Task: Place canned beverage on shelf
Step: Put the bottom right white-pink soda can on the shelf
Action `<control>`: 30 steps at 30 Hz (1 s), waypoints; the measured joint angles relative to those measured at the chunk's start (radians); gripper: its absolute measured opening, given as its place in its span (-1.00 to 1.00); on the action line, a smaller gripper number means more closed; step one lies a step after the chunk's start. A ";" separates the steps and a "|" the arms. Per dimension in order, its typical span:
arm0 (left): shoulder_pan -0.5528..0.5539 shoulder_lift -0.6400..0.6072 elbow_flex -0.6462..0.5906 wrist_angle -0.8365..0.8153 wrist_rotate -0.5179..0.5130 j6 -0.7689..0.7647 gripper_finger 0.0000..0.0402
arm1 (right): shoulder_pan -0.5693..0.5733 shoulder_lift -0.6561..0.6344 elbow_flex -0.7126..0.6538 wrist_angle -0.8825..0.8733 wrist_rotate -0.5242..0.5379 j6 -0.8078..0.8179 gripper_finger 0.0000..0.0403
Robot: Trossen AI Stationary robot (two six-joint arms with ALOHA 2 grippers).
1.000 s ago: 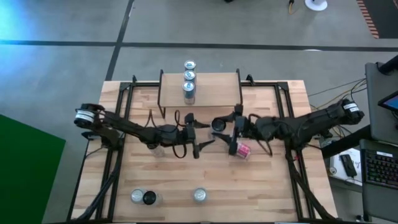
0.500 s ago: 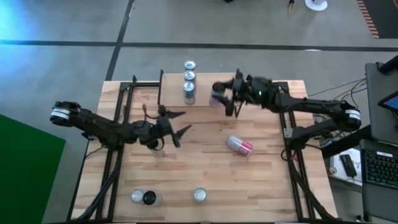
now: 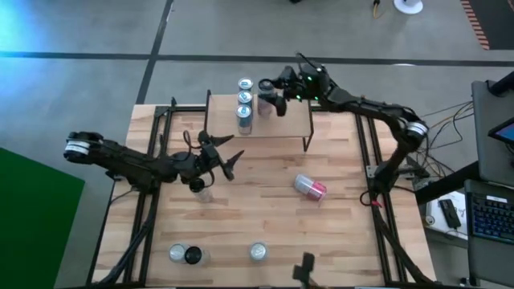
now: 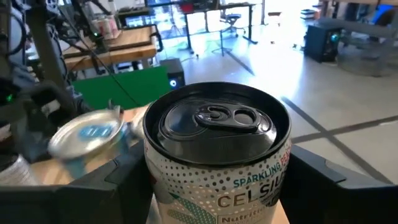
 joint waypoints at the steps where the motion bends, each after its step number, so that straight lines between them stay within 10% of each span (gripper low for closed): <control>1: 0.005 0.004 0.000 -0.002 0.000 -0.002 0.41 | -0.006 0.023 0.028 -0.003 -0.007 -0.003 0.29; 21: 0.064 0.005 -0.003 -0.004 -0.007 0.013 0.41 | -0.052 0.119 0.109 -0.054 -0.054 -0.083 0.30; 30: 0.064 0.005 -0.003 -0.005 -0.007 0.011 0.41 | -0.054 0.118 0.110 -0.023 -0.073 -0.080 0.59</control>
